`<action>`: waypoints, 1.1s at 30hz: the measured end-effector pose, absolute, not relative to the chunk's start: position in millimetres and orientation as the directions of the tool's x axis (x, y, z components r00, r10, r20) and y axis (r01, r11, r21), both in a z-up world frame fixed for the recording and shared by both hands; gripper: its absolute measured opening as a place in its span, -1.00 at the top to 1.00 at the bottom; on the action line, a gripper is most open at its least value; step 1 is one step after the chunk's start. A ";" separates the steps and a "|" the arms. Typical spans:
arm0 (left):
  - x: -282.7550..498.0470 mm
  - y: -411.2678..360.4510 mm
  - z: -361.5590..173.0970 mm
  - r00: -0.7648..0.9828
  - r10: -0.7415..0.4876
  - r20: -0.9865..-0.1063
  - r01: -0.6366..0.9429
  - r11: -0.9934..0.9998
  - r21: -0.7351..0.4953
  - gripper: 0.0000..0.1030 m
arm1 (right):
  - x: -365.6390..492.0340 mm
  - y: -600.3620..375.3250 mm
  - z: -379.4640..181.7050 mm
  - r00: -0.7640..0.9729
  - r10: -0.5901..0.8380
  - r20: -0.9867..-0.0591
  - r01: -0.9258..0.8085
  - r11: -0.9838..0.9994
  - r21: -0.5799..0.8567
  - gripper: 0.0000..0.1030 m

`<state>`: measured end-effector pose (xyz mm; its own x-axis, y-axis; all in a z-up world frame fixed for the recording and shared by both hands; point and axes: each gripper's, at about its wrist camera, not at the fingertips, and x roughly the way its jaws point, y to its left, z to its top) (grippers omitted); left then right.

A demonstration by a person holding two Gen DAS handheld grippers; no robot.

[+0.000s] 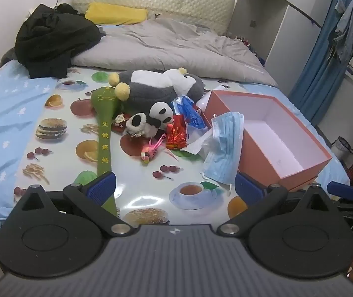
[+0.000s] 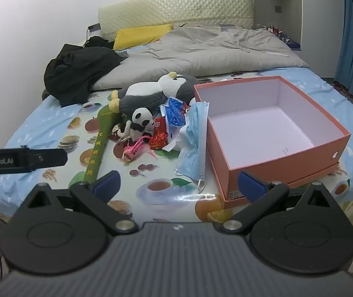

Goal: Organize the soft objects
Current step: 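Approach the pile of items beside the pink box with both tools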

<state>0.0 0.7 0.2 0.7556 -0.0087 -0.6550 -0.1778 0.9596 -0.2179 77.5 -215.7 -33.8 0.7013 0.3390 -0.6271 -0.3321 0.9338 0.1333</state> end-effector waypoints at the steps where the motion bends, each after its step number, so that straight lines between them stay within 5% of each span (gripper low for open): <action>1: 0.0 1.3 0.2 0.755 -0.007 -0.655 -0.179 0.960 -0.216 -1.00 | 78.0 -215.2 -34.2 0.699 0.338 -0.630 -0.332 0.934 0.132 -1.00; 33: 6.0 -15.9 -7.2 0.739 -0.033 -0.673 -0.136 0.971 -0.197 -1.00 | 74.7 -224.0 -43.4 0.695 0.317 -0.645 -0.301 0.943 0.139 -1.00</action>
<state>6.0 -15.9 -7.2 0.7390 -0.0334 -0.6729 -0.1360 0.9708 -0.1975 74.7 -224.0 -43.4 0.6953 0.3167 -0.6451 -0.3012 0.9434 0.1386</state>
